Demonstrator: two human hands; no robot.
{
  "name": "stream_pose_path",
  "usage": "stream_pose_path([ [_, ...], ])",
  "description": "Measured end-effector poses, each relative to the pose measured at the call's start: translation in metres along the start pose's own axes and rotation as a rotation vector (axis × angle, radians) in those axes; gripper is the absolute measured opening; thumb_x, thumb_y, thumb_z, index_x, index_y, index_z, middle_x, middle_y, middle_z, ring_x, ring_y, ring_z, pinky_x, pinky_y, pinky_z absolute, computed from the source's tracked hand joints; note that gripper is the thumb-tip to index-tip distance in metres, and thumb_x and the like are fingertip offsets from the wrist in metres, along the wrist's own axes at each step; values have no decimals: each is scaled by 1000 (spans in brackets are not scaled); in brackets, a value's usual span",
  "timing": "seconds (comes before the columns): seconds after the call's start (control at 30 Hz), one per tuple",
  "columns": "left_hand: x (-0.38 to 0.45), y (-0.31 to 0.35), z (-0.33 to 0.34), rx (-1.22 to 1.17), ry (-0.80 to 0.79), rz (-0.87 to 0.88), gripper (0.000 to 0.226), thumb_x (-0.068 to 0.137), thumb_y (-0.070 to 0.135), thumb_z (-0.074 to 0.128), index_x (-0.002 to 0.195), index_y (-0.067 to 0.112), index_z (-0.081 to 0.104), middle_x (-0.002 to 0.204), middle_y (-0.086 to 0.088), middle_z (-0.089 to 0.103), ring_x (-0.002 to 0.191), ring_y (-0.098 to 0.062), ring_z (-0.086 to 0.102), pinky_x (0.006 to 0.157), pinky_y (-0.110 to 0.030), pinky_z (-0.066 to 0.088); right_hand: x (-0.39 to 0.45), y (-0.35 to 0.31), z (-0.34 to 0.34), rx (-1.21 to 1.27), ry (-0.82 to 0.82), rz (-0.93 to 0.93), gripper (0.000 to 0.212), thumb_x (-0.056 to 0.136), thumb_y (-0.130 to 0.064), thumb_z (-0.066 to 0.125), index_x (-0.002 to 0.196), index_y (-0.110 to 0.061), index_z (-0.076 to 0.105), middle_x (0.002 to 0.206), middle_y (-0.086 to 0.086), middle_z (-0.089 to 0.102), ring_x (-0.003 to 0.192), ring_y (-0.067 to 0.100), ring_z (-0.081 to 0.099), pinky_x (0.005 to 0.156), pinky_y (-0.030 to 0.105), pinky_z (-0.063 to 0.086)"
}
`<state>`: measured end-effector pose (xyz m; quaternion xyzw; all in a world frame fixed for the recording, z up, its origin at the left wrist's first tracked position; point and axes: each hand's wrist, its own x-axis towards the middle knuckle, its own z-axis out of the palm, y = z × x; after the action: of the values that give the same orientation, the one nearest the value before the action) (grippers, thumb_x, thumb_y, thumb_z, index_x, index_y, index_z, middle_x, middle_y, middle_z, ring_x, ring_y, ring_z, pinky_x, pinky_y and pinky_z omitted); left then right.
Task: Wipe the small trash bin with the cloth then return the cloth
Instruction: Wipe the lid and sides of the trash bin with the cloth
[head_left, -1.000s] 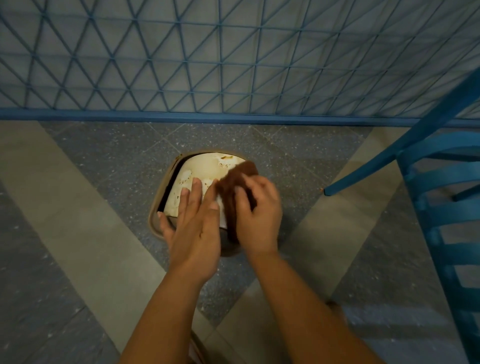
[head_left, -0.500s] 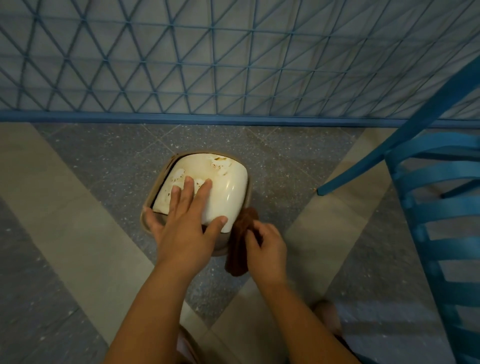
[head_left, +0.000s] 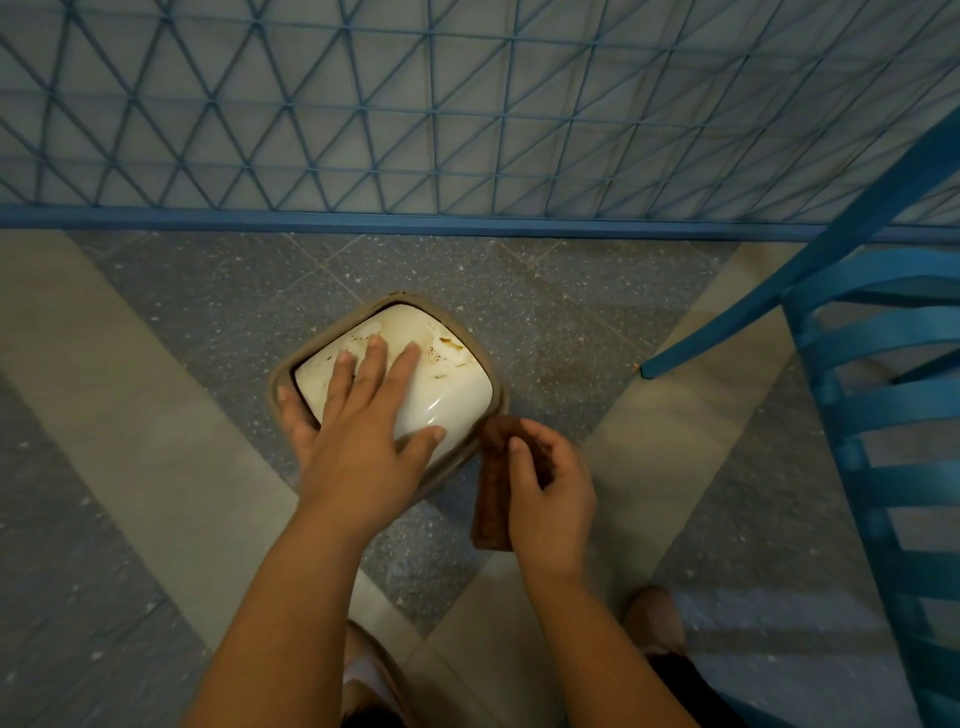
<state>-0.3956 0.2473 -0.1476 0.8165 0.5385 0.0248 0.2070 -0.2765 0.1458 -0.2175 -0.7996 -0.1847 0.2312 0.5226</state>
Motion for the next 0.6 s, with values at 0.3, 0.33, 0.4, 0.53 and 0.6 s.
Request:
stream_pose_path([
  [0.3, 4, 5, 2, -154, -57, -96, 54, 99, 37, 28, 147, 50, 7, 158, 20, -10, 144, -6, -18, 108, -52, -22, -46, 6, 38, -67, -151, 128, 15, 85, -26, 65, 97, -33, 68, 98, -15, 59, 92, 4, 61, 87, 35, 53],
  [0.33, 4, 4, 2, -150, -60, -94, 54, 100, 35, 28, 147, 49, 6, 158, 20, -10, 144, -6, -18, 108, -52, -22, -56, 8, 41, -62, -180, 134, 14, 85, -28, 65, 98, -32, 69, 98, -16, 59, 92, 3, 61, 87, 34, 54],
  [0.4, 3, 4, 2, -133, -58, -86, 55, 100, 34, 29, 147, 49, 5, 158, 20, -11, 144, -6, -19, 108, -52, -22, -67, 10, 44, -77, -232, 124, 16, 83, -32, 66, 98, -31, 70, 97, -16, 61, 90, 2, 62, 85, 32, 53],
  [0.53, 2, 4, 2, -90, -26, -81, 55, 99, 36, 28, 147, 49, 5, 158, 19, -9, 145, -6, -16, 108, -52, -23, -50, 2, 34, -139, -255, 125, 5, 79, -33, 69, 83, -30, 67, 86, -14, 64, 80, 2, 62, 75, 28, 53],
  [0.6, 1, 5, 3, -86, -16, -85, 55, 99, 36, 29, 147, 49, 7, 159, 19, -6, 145, -7, -14, 108, -52, -23, -24, -4, 29, -98, -120, 227, 12, 78, -27, 71, 73, -28, 61, 77, -10, 65, 72, 7, 62, 70, 30, 51],
])
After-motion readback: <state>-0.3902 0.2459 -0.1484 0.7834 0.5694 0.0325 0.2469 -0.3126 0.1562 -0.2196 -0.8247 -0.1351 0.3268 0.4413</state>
